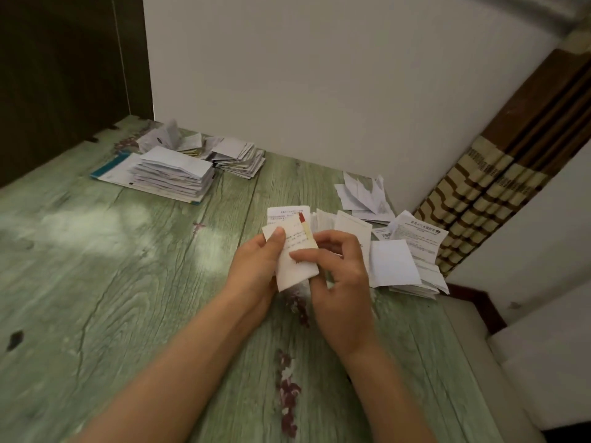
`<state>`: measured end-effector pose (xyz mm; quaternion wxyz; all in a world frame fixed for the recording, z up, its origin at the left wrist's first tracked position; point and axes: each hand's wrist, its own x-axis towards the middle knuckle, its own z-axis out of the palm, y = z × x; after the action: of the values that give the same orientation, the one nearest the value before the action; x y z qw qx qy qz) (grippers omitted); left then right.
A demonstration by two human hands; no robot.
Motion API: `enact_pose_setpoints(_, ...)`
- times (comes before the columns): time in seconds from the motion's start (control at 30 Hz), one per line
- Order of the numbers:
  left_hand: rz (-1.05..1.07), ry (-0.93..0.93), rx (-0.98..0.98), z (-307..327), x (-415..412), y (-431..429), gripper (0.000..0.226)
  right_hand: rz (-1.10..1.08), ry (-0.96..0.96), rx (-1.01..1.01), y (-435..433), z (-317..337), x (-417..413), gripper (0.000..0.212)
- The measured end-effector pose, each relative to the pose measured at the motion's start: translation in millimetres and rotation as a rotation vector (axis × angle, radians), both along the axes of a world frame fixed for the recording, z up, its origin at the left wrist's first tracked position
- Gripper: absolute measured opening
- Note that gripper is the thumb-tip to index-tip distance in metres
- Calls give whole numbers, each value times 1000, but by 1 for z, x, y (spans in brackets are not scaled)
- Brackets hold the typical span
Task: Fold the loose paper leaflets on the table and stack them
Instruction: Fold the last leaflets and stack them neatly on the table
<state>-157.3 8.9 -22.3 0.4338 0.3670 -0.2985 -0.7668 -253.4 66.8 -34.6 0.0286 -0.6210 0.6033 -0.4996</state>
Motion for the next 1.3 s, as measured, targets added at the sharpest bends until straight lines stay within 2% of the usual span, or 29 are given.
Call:
enact_pose_setpoints(0.1,70,-60,-67,0,-1,1,19,21,-333,70,2,7,9,32)
enact_pose_setpoints(0.17,98,-94,-120,0,-3,3,19,3,-461,99,2,8,15,36)
enact_pose_setpoints(0.33,174,-156,-215,-3,-5,5,18,-36,-169,173,2,4,23,37)
enact_pose_setpoints(0.4,213,-147,-188,-2,0,0,12,-147,-26,199,1,5,3,48)
enact_pose_setpoints(0.5,193,-141,-138,0,2,-5,15,-307,125,537,-1,3,-32,77)
enact_pose_setpoints(0.53,181,-146,-131,1,2,-5,17,-322,140,634,-1,1,-37,77)
enact_pose_setpoints(0.6,157,-147,-121,1,3,-4,17,-335,228,687,-2,-2,-38,60)
enact_pose_setpoints(0.7,102,-92,-92,2,5,-5,9,-389,247,577,-2,-2,-36,40)
enact_pose_setpoints(0.8,-7,28,-56,4,6,-6,10,-448,143,370,1,3,-32,40)
enact_pose_setpoints(0.9,-103,191,41,12,10,-7,15,-482,254,71,4,9,-17,44)
enact_pose_setpoints(0.97,-146,251,74,17,13,-6,17,-446,331,-53,4,7,-7,46)
enact_pose_setpoints(1.03,-169,282,68,21,18,-7,20,-380,372,-77,2,4,-2,47)
enact_pose_setpoints(1.13,-205,368,40,24,26,-9,39,-311,561,-31,-3,-3,0,55)
enact_pose_setpoints(1.23,-189,298,23,21,30,-12,31,-127,649,9,-6,-7,11,48)
enact_pose_setpoints(1.3,-133,206,37,16,29,-14,24,-3,559,24,-3,-5,19,47)
